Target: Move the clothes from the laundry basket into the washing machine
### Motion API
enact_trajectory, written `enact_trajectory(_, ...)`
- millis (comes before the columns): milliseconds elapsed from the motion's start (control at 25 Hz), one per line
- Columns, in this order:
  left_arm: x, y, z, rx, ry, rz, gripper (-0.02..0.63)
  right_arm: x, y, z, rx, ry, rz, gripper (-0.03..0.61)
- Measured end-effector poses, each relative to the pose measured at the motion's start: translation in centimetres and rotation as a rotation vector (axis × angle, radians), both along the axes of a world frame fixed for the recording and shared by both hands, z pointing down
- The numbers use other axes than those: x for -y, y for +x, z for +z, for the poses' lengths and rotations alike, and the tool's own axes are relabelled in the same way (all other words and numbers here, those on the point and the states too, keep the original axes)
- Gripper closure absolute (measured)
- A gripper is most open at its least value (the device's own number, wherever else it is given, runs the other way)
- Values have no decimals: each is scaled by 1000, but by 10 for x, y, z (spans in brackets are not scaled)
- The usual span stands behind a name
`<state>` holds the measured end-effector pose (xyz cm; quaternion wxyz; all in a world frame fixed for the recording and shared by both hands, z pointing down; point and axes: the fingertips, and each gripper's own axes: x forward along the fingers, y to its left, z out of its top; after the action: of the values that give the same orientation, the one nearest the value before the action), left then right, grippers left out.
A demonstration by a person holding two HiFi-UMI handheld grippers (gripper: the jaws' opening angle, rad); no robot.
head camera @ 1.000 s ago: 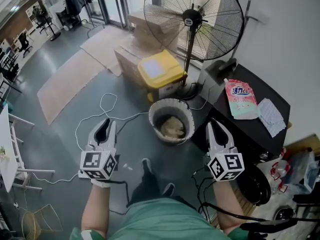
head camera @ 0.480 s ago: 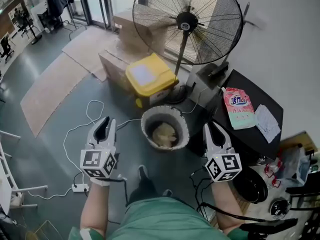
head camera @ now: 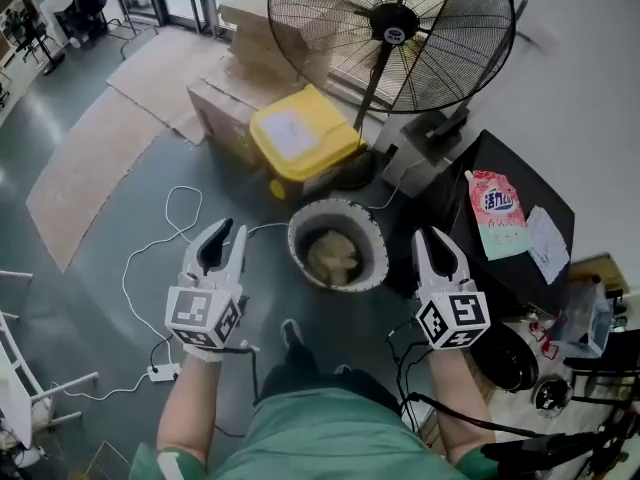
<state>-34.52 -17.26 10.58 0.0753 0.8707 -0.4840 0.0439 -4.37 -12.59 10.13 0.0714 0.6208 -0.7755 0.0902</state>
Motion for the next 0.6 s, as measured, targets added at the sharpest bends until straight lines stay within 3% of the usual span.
enact_trajectory(280, 32, -7, 31, 13, -47, 14, 525, 36, -10, 31, -58, -36, -9, 529)
enact_trajectory(600, 72, -11, 77, 88, -94, -49, 509, 85, 3, 113, -96, -118, -81, 528)
